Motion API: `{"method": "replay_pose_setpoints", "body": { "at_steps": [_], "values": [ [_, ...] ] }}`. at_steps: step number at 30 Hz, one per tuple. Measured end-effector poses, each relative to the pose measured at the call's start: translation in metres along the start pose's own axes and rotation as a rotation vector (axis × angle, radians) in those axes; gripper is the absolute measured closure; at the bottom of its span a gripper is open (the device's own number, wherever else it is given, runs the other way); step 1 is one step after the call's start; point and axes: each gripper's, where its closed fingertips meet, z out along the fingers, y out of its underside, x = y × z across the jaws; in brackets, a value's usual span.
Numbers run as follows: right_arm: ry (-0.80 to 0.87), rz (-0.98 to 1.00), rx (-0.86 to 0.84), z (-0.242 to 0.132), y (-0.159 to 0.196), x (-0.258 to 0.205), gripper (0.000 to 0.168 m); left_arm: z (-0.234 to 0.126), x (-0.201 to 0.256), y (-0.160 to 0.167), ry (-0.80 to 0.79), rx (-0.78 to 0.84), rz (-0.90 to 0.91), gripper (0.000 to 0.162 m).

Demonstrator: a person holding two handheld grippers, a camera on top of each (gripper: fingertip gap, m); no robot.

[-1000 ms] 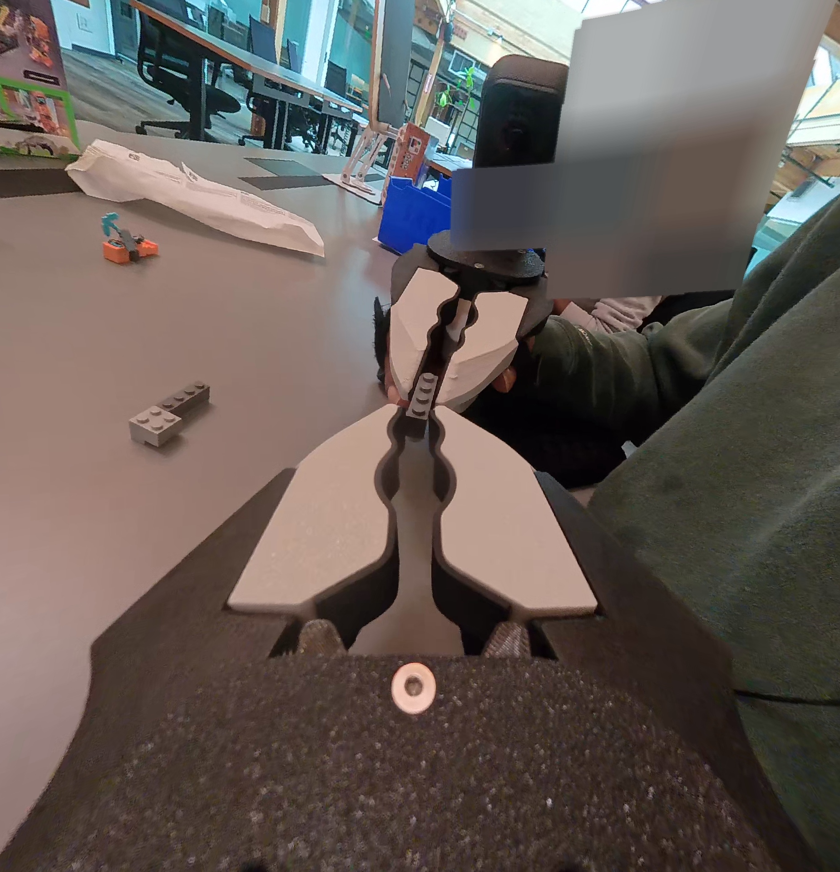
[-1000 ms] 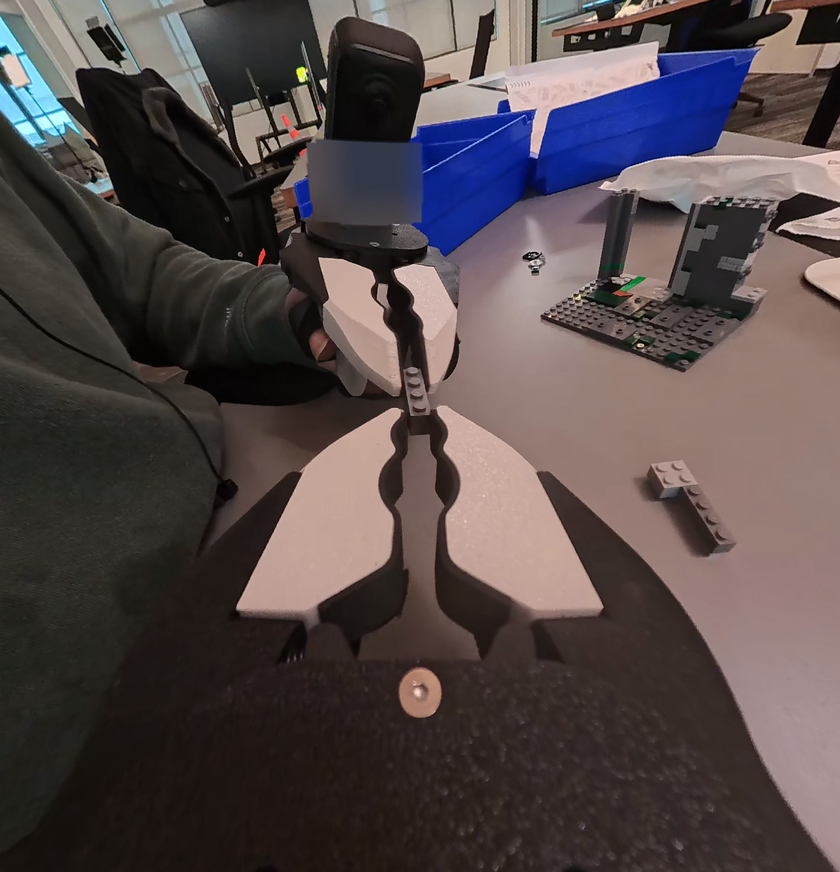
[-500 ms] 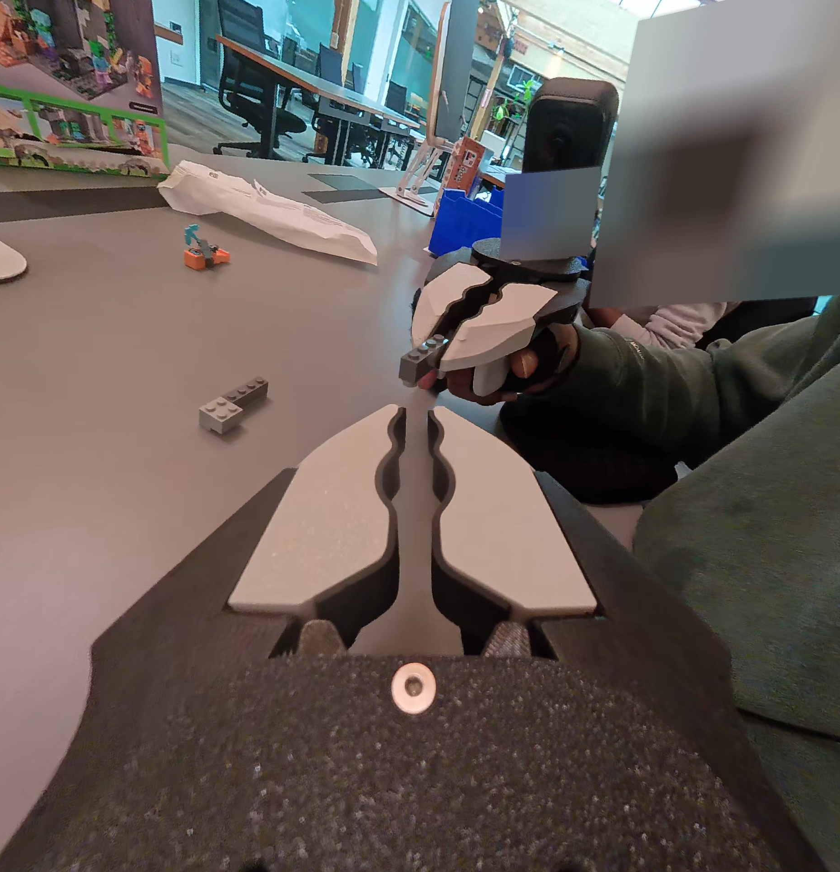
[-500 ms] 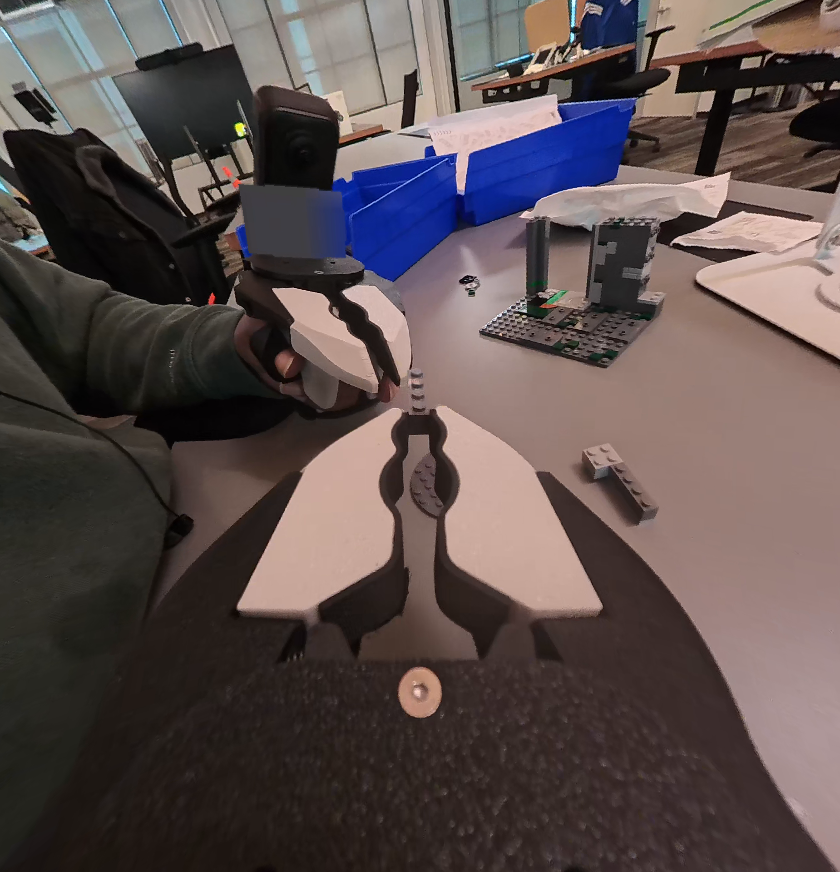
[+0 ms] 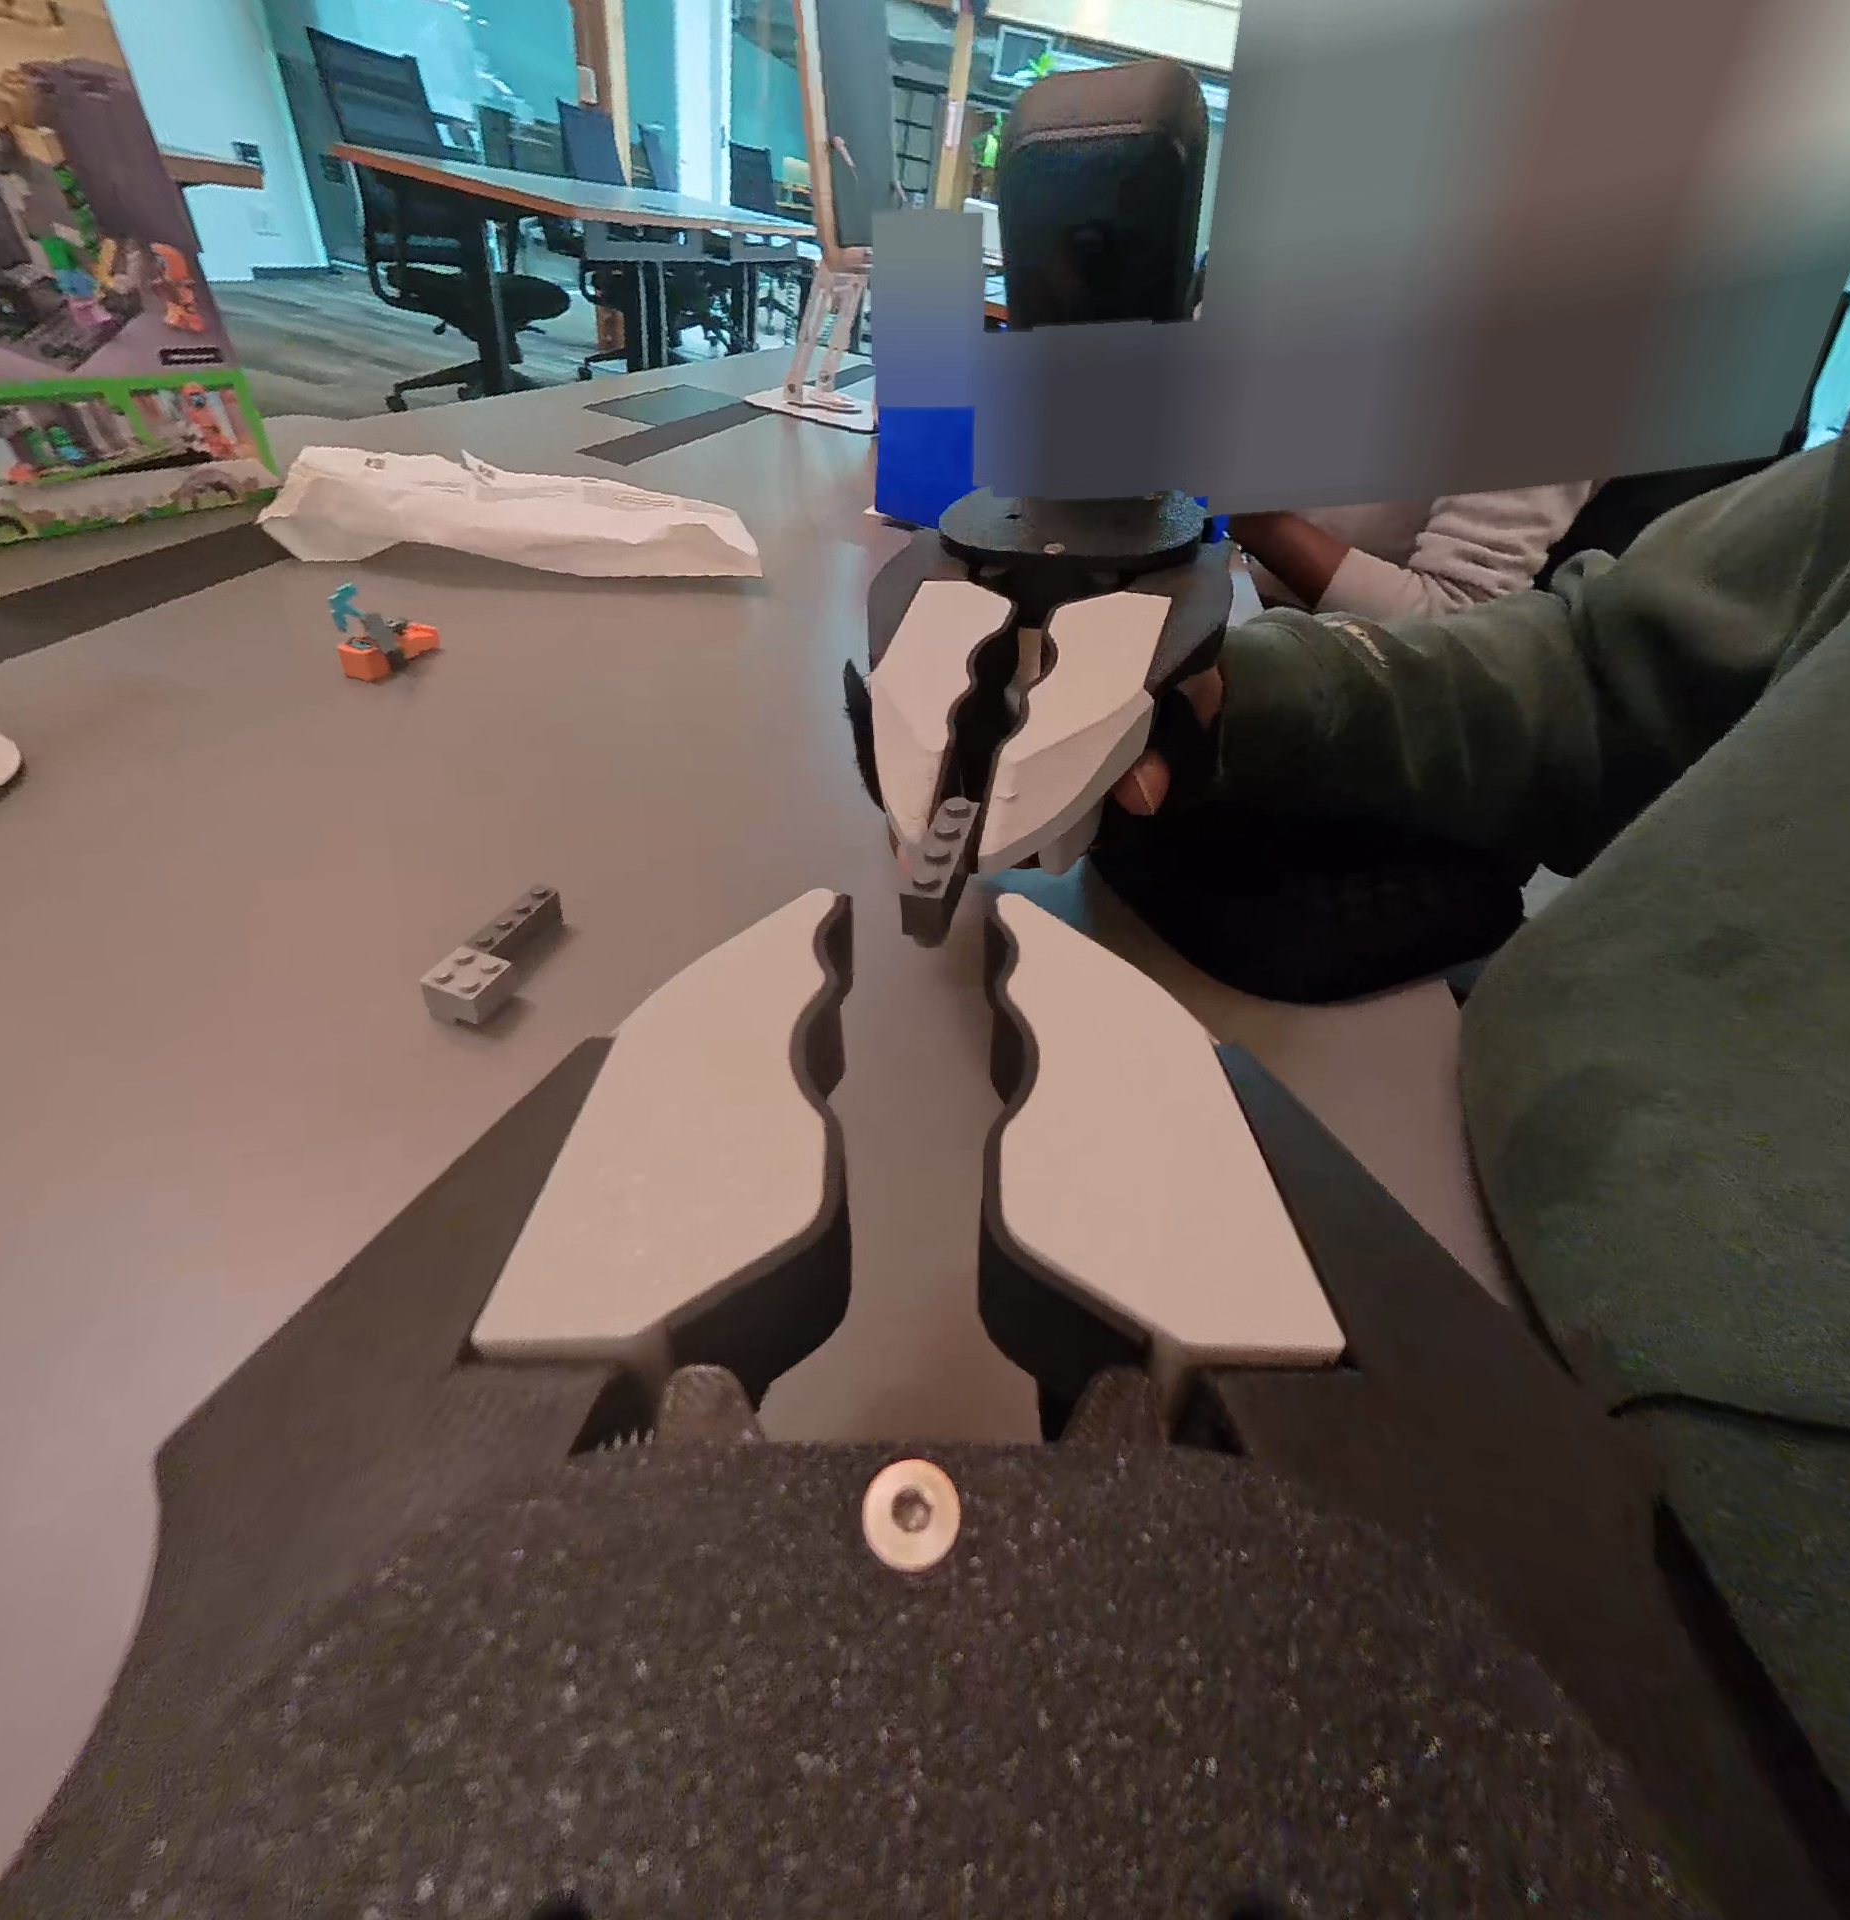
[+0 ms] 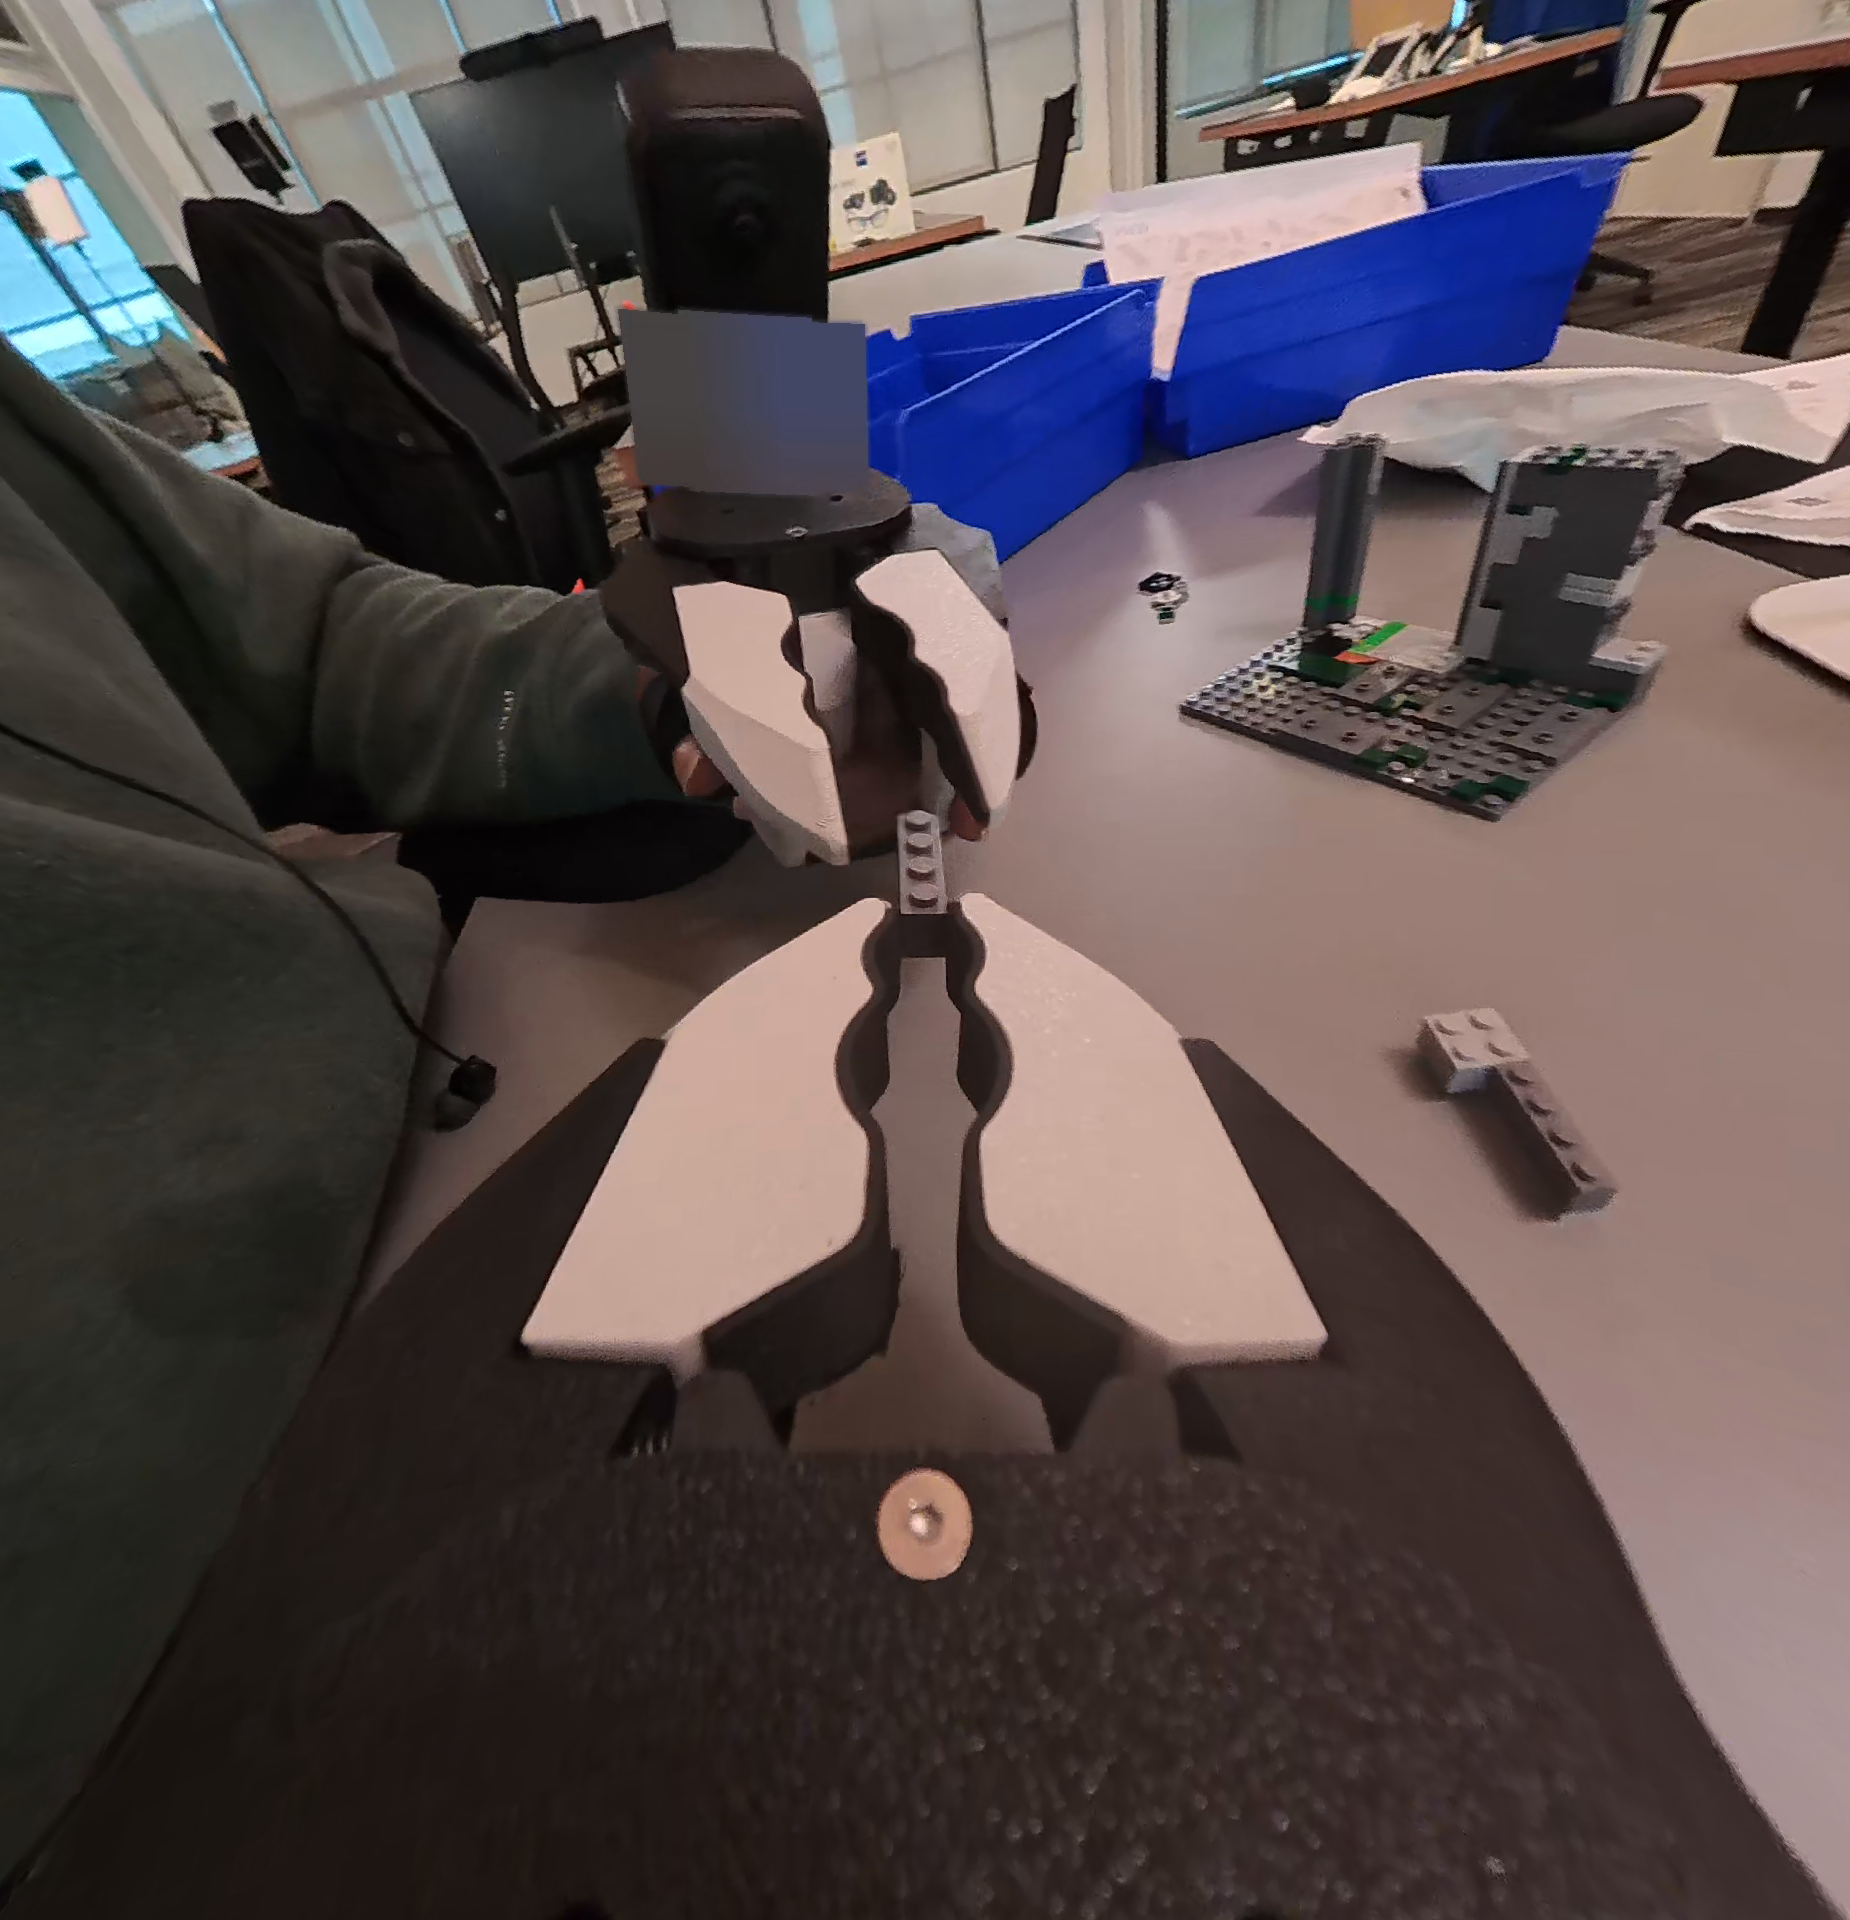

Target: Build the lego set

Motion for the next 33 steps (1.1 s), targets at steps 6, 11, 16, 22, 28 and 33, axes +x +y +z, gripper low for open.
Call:
{"method": "replay_pose_setpoints", "body": {
  "at_steps": [6, 11, 16, 22, 28, 33],
  "values": [
    [-0.032, -0.021, -0.007, 0.004, 0.001, -0.009, 0.161, 0.000, 0.010, 0.000, 0.036, -0.007, 0.040, 0.153],
    [-0.043, -0.026, 0.001, 0.004, 0.000, -0.012, 0.161, -0.002, 0.014, -0.001, 0.050, -0.012, 0.043, 0.154],
    [-0.031, -0.024, 0.020, 0.004, -0.003, -0.011, 0.160, -0.004, 0.014, -0.005, 0.045, -0.002, 0.057, 0.154],
    [0.048, -0.027, 0.029, -0.004, -0.005, 0.002, 0.155, -0.021, -0.007, -0.014, -0.028, 0.009, 0.067, 0.154],
    [0.148, -0.069, -0.054, -0.007, 0.008, 0.018, 0.149, -0.037, -0.040, -0.003, -0.061, -0.073, 0.043, 0.154],
    [0.199, -0.136, -0.150, -0.004, 0.024, 0.025, 0.149, -0.032, -0.052, 0.022, -0.046, -0.164, -0.022, 0.155]
  ]
}}
